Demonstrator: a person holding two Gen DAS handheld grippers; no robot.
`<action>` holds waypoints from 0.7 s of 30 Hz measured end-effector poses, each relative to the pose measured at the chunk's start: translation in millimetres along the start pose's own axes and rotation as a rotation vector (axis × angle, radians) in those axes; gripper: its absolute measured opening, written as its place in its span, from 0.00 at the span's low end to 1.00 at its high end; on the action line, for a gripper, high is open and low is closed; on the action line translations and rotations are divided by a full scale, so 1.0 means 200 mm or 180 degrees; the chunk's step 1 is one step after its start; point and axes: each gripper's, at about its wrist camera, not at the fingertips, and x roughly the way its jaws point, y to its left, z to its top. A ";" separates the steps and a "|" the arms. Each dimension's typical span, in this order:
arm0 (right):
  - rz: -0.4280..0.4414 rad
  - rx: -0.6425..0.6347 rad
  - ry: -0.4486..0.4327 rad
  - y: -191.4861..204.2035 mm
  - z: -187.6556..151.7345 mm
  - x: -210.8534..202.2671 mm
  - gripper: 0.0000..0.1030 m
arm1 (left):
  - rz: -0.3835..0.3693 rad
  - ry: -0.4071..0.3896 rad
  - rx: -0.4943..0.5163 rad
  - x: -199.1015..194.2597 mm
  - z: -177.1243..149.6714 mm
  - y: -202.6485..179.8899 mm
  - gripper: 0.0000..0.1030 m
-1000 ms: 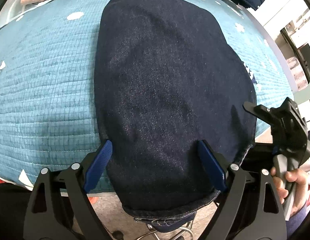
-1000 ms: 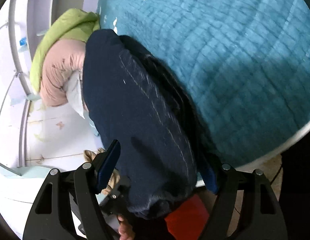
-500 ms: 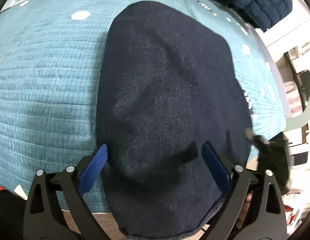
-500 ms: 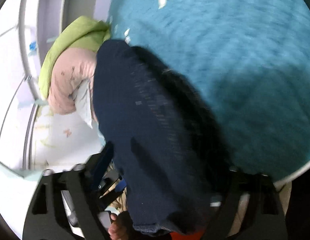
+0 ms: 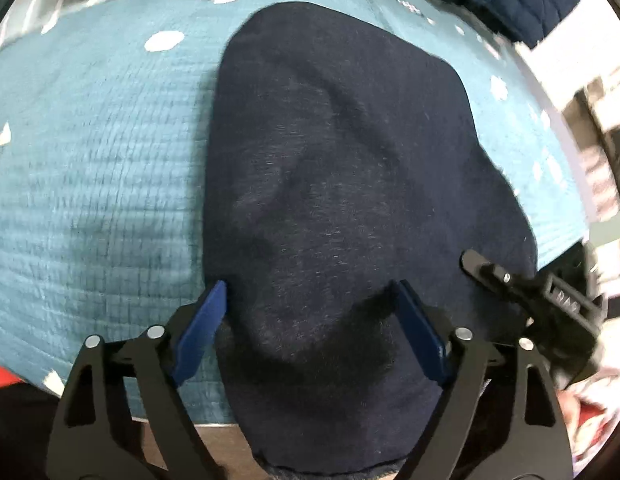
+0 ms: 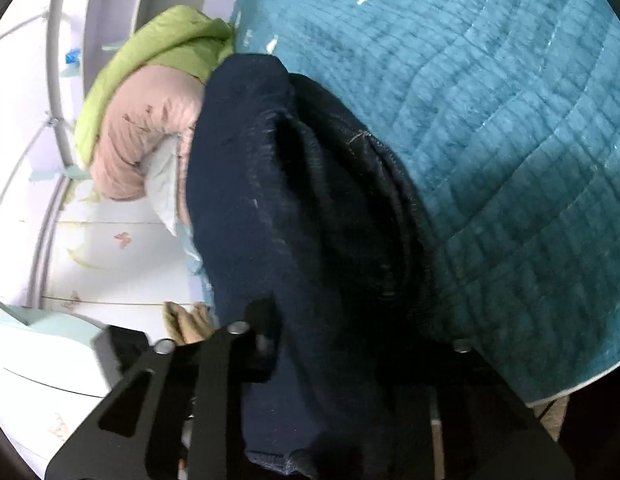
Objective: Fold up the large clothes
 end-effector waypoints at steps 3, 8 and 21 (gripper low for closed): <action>0.0256 0.0263 0.0022 -0.05 0.01 -0.02 0.17 | -0.0128 0.0016 -0.0343 -0.03 0.00 0.12 0.82; 0.0406 0.0365 0.0051 -0.06 0.04 -0.03 0.17 | -0.0437 0.0161 -0.0703 -0.01 0.00 0.21 0.82; -0.0432 -0.0404 0.0087 0.12 0.01 -0.08 0.17 | -0.0486 0.0024 -0.0399 -0.05 0.01 0.14 0.48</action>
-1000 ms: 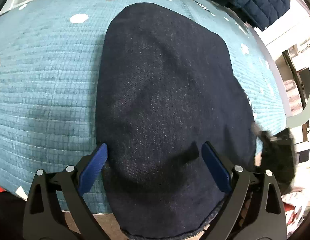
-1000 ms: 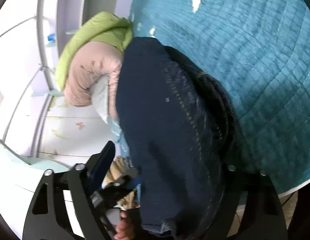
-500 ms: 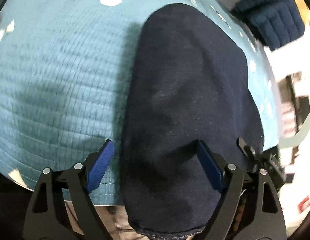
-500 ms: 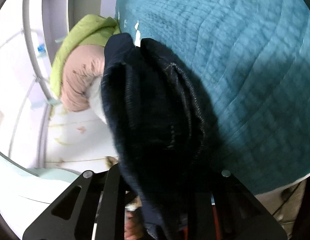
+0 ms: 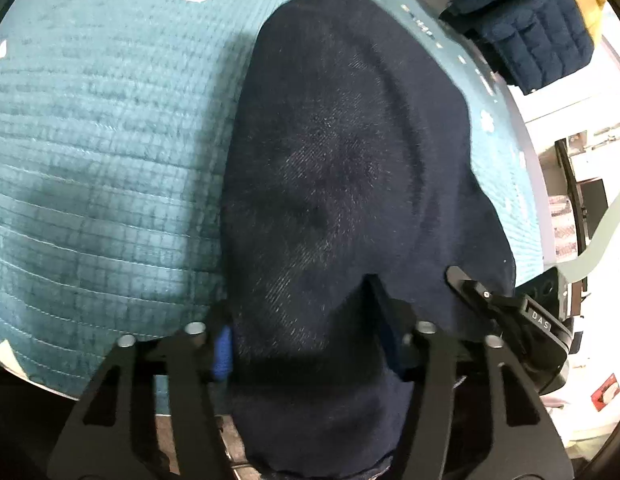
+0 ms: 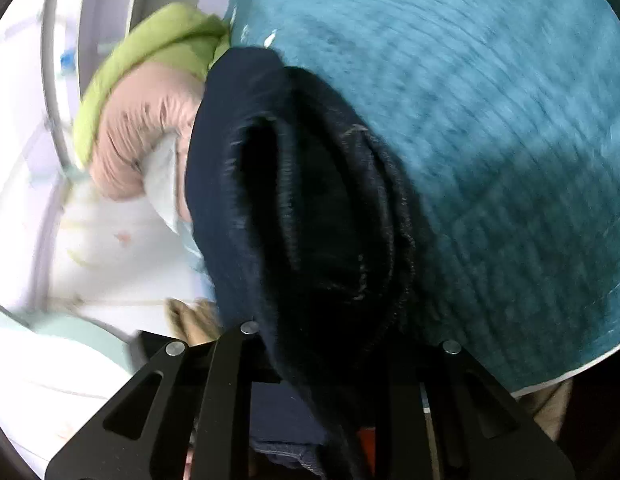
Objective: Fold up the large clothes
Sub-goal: 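Lift the folded jacket with both tools and carry it onto the tan pile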
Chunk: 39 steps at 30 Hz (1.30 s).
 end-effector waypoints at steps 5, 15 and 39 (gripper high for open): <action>-0.0446 -0.0993 -0.0161 0.35 -0.06 -0.02 0.16 | -0.0080 -0.0275 0.0250 -0.17 -0.01 -0.05 0.38; -0.0348 -0.2185 -0.0334 1.02 -0.29 0.02 0.16 | -0.0156 -0.0905 0.0303 -0.75 0.07 0.08 0.37; 0.0798 -0.3093 0.0331 2.31 -1.12 1.25 0.16 | 0.0867 -0.2236 -0.0147 -2.20 0.20 1.27 0.37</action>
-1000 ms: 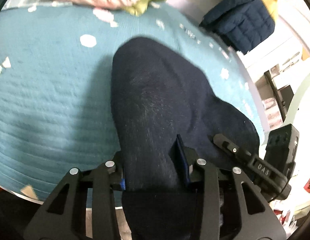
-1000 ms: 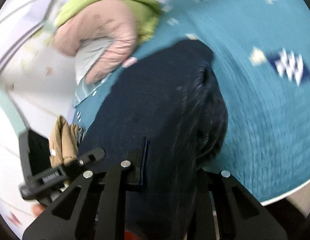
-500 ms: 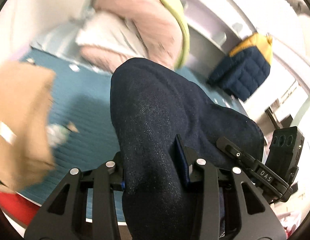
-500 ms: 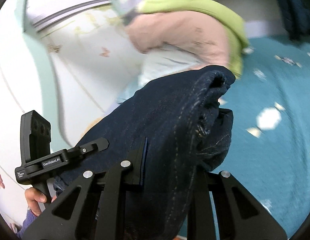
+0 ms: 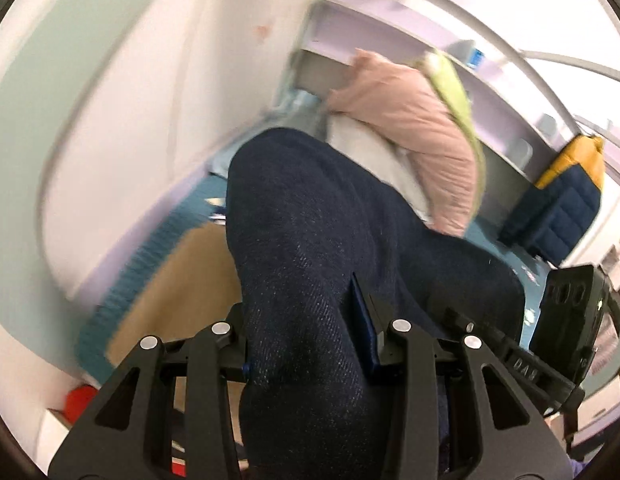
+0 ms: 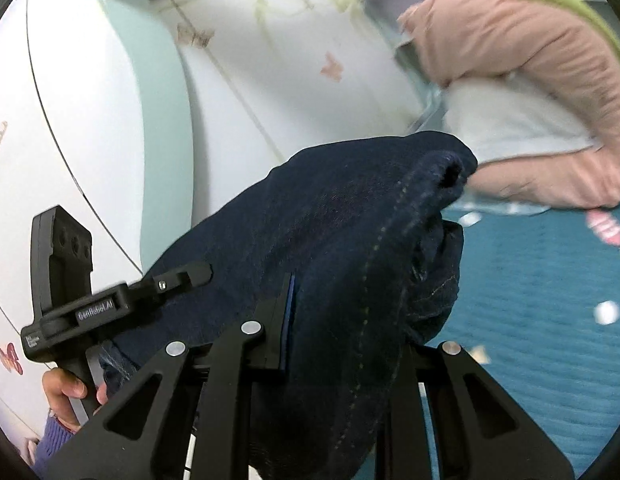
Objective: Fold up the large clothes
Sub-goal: 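Lift the folded jacket with both tools and carry it onto the tan pile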
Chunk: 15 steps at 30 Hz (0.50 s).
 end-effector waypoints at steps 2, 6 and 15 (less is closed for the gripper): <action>0.0030 0.0006 0.0118 0.03 -0.07 0.13 0.16 | 0.0103 0.0024 -0.0017 0.02 -0.02 0.13 0.37; 0.0110 0.0244 0.0427 -0.03 -0.23 0.33 0.17 | 0.0172 0.0176 -0.0109 0.13 -0.15 0.38 0.37; 0.0133 0.0684 0.0810 -0.19 -0.45 0.48 0.33 | 0.0463 0.0314 -0.0484 0.23 -0.37 0.64 0.66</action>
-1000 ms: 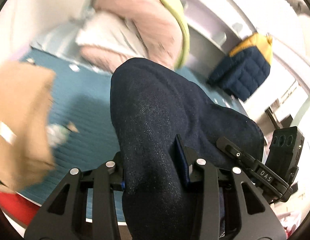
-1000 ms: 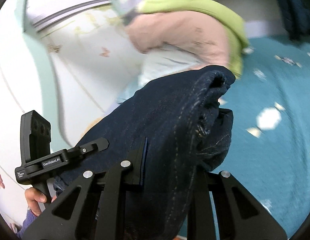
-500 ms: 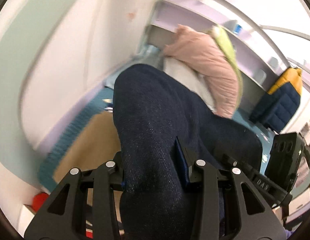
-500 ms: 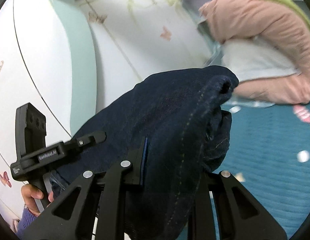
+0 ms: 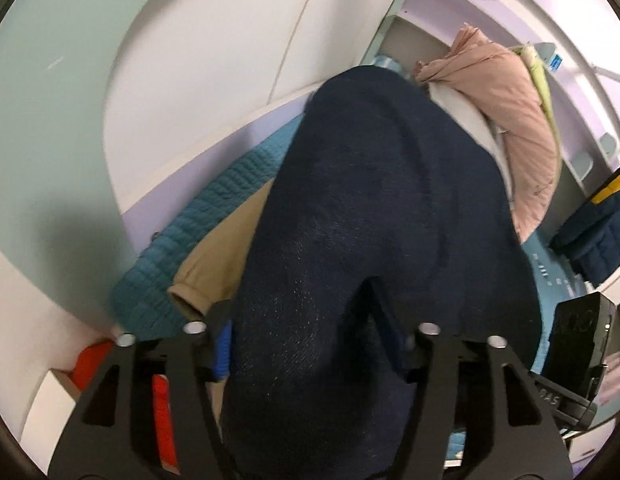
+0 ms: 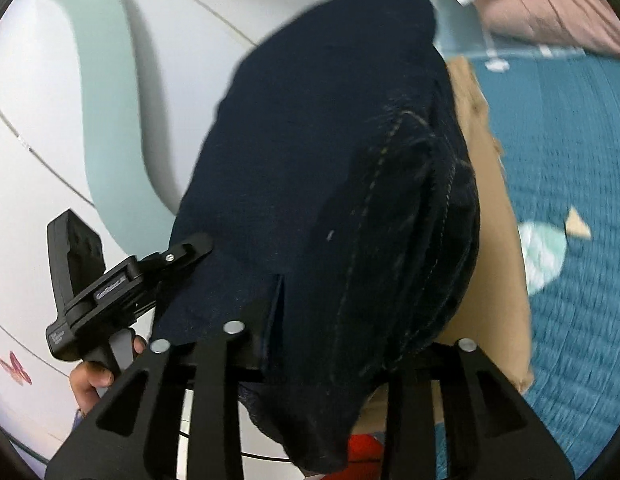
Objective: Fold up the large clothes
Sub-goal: 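Lift the folded jacket with both tools and carry it onto the tan pile, then release the jacket on the pile and pull both tools back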
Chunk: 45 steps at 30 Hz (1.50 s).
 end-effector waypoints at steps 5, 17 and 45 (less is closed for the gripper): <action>-0.0218 0.0070 -0.0121 -0.02 -0.05 -0.11 0.44 | 0.0322 -0.0107 -0.0039 -0.09 -0.02 0.01 0.78; -0.0713 -0.0431 -0.0358 0.03 -0.17 -0.71 0.64 | 0.0649 -0.0531 0.0455 -0.60 -0.23 -0.42 0.88; -0.1608 -0.1271 -0.1608 0.59 -0.76 -2.25 0.91 | 0.0216 -0.1295 0.1198 -1.47 -0.81 -1.71 0.95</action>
